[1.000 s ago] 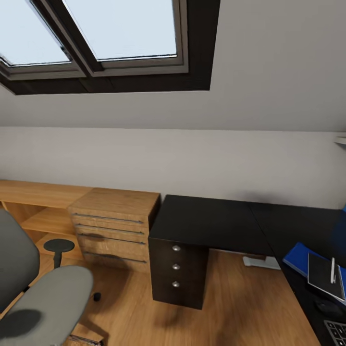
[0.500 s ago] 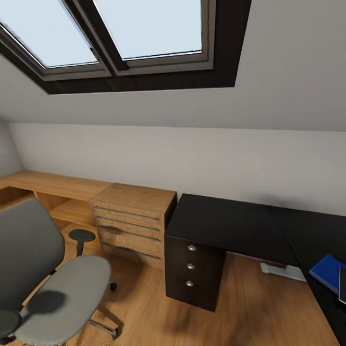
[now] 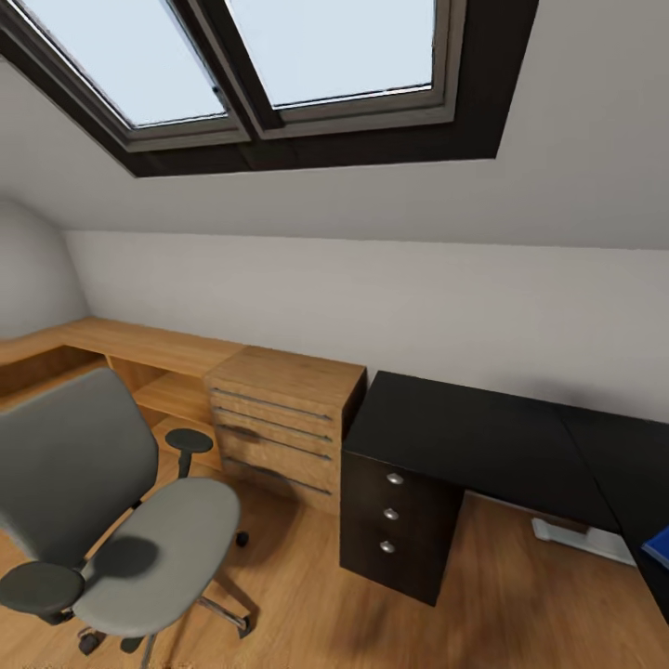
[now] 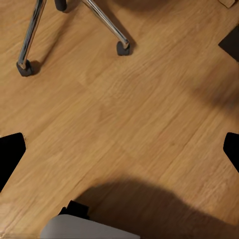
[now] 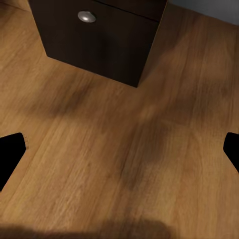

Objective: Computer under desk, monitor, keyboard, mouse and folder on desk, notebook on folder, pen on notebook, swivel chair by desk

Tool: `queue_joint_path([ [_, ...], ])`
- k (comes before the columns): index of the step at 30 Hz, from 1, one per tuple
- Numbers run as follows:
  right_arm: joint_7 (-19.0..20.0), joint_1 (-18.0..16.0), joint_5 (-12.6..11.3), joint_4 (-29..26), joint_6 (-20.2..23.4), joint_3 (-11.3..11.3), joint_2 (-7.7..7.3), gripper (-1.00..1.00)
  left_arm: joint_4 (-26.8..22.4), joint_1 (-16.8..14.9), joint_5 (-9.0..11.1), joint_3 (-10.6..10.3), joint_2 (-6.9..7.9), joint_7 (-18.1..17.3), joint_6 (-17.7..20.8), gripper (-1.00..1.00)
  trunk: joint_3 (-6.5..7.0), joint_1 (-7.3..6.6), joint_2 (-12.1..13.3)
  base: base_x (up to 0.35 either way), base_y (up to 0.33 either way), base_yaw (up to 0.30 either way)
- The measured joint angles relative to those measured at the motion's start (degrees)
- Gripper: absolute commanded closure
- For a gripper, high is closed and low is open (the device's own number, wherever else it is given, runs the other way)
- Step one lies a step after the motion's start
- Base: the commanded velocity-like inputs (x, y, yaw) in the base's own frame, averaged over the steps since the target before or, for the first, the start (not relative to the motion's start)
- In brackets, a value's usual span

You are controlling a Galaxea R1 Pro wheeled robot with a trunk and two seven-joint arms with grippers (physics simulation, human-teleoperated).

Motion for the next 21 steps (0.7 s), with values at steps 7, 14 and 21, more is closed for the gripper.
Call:
queue_joint_path([
  [7,0.0,0.0,0.0,0.0,0.0,0.0,0.0,-1.0,0.0,0.0,0.0,0.0,0.0,0.0,0.0,-1.0,-0.51,0.0,0.0,0.0,0.0,0.18],
  [14,0.0,0.0,0.0,0.0,0.0,0.0,-0.07,-1.0,0.0,0.0,0.0,0.1,0.0,0.0,-0.1,-1.0,-1.03,0.0,0.0,0.0,0.0,0.183],
  [21,0.0,0.0,0.0,0.0,-0.1,-0.1,-0.15,-1.0,0.0,0.0,0.2,0.1,0.07,0.0,-0.2,-1.0,-1.54,0.0,0.0,0.0,0.0,0.187],
])
